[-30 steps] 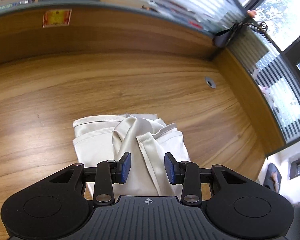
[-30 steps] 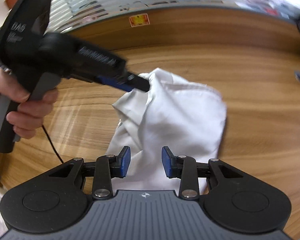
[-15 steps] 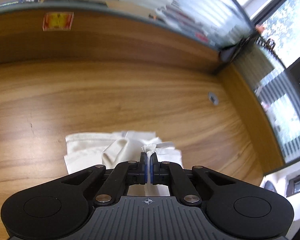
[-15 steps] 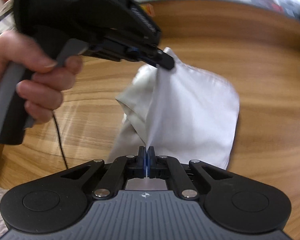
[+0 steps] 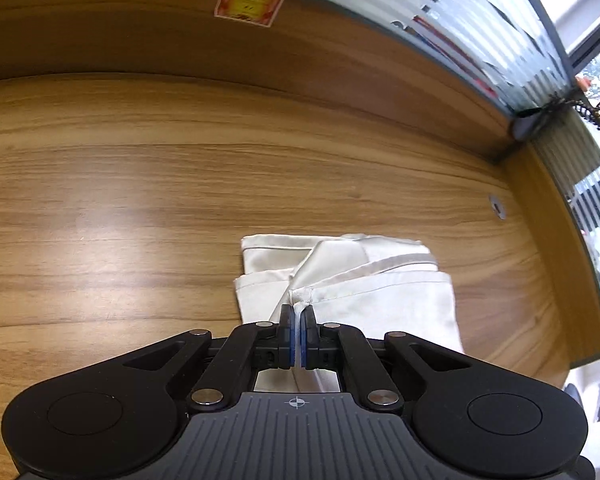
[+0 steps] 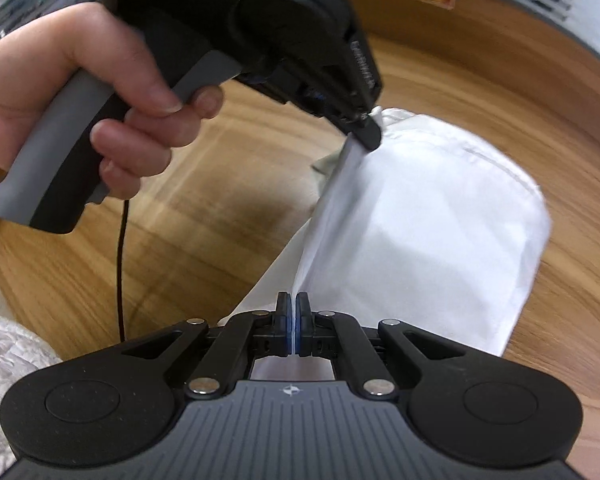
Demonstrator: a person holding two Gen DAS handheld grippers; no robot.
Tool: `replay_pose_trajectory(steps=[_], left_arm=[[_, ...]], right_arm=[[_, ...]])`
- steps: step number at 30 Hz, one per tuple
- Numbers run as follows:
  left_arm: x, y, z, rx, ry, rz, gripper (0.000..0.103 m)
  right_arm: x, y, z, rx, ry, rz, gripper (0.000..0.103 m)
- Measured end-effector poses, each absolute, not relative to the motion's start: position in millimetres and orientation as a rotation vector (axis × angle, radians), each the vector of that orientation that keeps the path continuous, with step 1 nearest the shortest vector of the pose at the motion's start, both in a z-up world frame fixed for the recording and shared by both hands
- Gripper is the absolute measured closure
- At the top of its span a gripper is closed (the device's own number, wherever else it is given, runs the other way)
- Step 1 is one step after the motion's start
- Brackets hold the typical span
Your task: Fold clothes
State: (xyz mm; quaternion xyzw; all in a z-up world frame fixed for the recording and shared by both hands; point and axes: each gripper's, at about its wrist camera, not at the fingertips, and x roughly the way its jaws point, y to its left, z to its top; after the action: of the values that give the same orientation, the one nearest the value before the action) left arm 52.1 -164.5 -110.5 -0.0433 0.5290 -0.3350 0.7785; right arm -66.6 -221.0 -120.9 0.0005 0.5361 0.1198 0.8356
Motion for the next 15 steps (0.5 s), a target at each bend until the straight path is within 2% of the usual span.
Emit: replay_pose_trajectory(steps=[3,7,15], left_arm=[[57,-164,-116,-0.082,1.156,-0.718,0.098],[61,-165,-121,-0.047,1.155,-0.709,0.098],[68,-158,-124,-0.055,1.157,-0.705,0.098]], right_arm=[[-59,-215,-124,-0.001,1.145,0.291,0.099],[-54,-221,-122,0.038,1.133,0.365,0.09],[-71,-256,-86,0.103,0.971,0.323,0.086]])
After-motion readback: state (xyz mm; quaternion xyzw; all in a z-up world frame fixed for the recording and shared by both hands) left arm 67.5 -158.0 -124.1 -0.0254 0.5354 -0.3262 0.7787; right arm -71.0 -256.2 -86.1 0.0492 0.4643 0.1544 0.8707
